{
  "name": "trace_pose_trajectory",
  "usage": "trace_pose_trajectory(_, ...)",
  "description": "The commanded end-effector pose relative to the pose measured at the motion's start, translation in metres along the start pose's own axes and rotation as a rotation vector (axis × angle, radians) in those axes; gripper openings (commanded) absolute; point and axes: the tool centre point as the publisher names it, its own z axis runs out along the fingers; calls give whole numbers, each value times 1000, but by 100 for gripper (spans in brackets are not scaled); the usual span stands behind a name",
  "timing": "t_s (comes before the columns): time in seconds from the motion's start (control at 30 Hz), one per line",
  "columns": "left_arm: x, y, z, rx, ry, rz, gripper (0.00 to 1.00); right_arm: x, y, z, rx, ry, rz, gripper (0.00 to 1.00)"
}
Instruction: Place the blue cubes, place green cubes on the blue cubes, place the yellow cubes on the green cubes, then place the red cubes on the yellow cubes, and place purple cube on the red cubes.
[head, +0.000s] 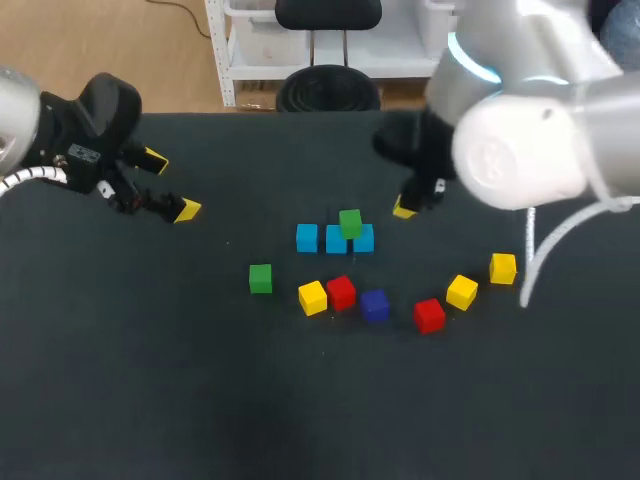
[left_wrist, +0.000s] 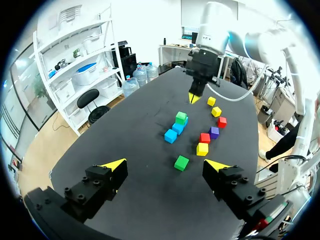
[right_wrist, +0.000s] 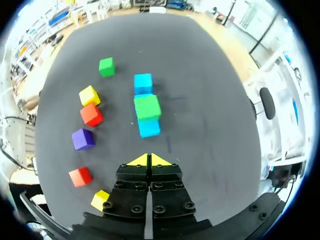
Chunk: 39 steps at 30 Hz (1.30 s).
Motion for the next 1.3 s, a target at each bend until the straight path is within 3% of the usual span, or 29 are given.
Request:
trace_pose_trajectory(0.03,-2,0,0,-3,9,-2,100,32,7,-19,41,-155,41,23)
trace_pose_trajectory(0.17,-2,0,0,-3,9,-2,100,41,6,-25,59,-174,77,47)
trace_pose_trajectory(0.23,-2,0,0,-3,9,-2,100,44,6,-28,65,-181,87,75)
trace_pose_trajectory(0.27,-2,0,0,-3,9,-2,100,46,7,-30,68,-188,90,96)
trace_pose_trajectory(0.3,-2,0,0,-3,9,-2,100,47,7,-31,69,-193,93,100)
trace_pose_trajectory(0.57,-2,0,0,-3,9,-2,100,54,11,-41,50,-275,113,100)
trace_pose_trajectory(0.77,-2,0,0,-3,9,-2,100,62,8,-47,-58,-438,225,100)
trace_pose_trajectory(1.3,-2,0,0,-3,9,-2,100,62,8,-47,-58,-438,225,100)
